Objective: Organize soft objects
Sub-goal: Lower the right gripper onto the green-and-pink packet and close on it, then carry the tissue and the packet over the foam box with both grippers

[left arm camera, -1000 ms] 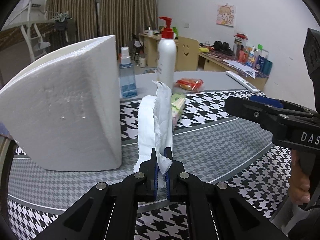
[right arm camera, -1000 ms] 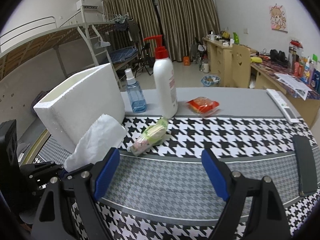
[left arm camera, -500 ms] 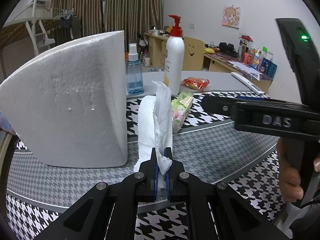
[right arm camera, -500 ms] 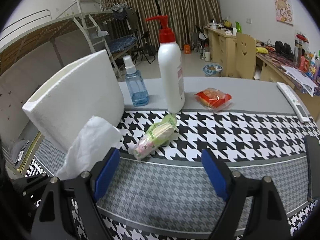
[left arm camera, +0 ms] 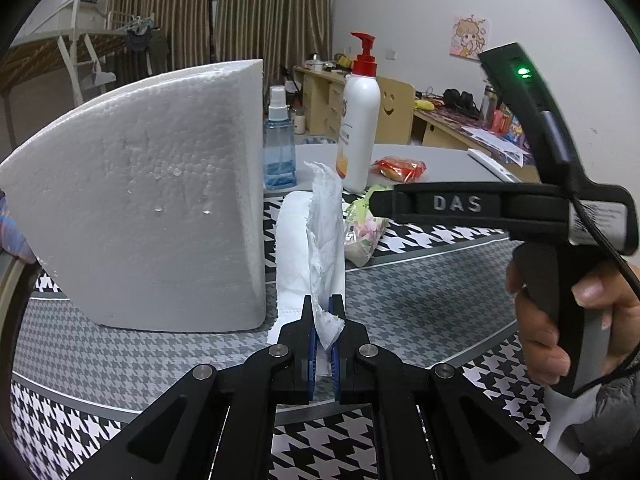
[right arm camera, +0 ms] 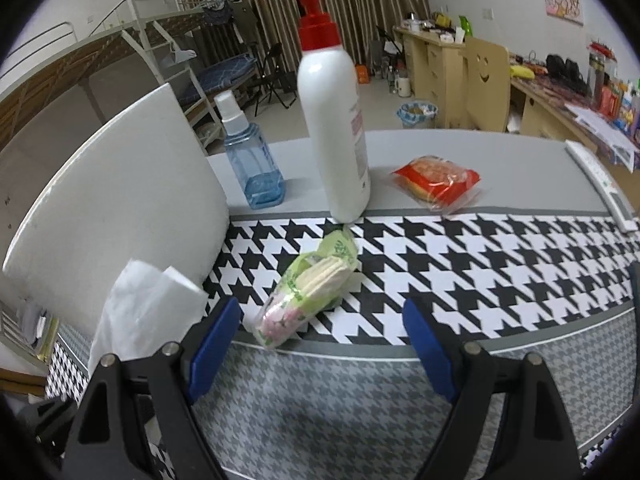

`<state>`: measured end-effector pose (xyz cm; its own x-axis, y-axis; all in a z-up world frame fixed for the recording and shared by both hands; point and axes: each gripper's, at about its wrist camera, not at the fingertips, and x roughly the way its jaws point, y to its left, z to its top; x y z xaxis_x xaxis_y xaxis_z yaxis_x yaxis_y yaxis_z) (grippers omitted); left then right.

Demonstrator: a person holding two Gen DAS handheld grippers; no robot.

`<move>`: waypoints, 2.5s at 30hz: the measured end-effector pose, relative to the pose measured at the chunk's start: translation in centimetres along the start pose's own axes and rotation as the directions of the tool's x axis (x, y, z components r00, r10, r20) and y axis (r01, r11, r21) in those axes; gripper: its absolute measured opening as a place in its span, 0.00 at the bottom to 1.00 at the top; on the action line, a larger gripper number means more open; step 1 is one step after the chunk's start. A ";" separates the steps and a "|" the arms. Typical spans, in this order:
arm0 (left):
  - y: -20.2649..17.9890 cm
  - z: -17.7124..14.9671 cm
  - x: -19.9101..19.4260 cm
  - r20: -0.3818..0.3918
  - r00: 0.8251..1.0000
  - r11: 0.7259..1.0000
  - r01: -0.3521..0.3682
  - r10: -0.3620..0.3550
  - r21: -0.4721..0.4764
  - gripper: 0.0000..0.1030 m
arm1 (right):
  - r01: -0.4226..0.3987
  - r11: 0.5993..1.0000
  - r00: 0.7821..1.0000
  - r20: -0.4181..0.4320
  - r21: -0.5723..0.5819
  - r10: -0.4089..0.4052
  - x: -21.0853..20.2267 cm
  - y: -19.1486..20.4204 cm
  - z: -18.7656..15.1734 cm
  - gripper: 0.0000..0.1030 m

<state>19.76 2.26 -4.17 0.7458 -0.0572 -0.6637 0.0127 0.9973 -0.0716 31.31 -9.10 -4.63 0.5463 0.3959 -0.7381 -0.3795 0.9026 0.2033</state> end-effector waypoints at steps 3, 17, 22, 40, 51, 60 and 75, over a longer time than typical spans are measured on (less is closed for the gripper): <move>0.1 -0.1 -0.1 0.001 1.000 1.000 -0.001 0.001 -0.003 0.06 | 0.006 1.000 1.000 -0.011 0.003 -0.006 0.6 0.2 0.3 0.84; 0.3 -0.2 -0.3 0.005 1.000 1.000 0.010 -0.010 -0.009 0.06 | -0.004 0.997 0.992 -0.125 0.077 0.014 3.9 -0.9 -0.1 0.43; 0.2 -0.3 -0.3 0.009 1.000 1.000 0.011 -0.011 -0.006 0.06 | -0.008 0.998 0.993 -0.113 0.066 0.015 3.6 -0.7 -0.1 0.25; 0.0 -0.7 -3.5 0.055 0.998 1.000 0.008 -0.009 0.003 0.06 | 0.015 1.000 0.999 -0.042 0.024 -0.014 -1.3 -0.5 -2.0 0.16; -0.2 -0.5 -5.6 0.101 0.995 1.000 -0.002 0.001 0.016 0.06 | -0.008 1.000 0.999 0.042 -0.009 0.008 -5.9 0.1 -2.8 0.15; -1.0 0.0 -7.6 0.144 0.990 0.999 -0.011 0.007 0.030 0.06 | -0.004 0.999 0.994 0.110 -0.048 0.010 -8.7 1.1 -3.3 0.15; -1.8 0.6 -9.6 0.196 0.981 0.998 -0.011 -0.001 0.057 0.06 | -0.004 0.997 0.977 0.211 -0.071 0.019 -12.6 1.4 -4.2 0.15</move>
<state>12.95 1.00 2.77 0.8618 -0.0481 -0.5049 0.0429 0.9988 -0.0220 20.81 -13.56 2.28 0.6840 0.4398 -0.5820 -0.4337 0.8867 0.1603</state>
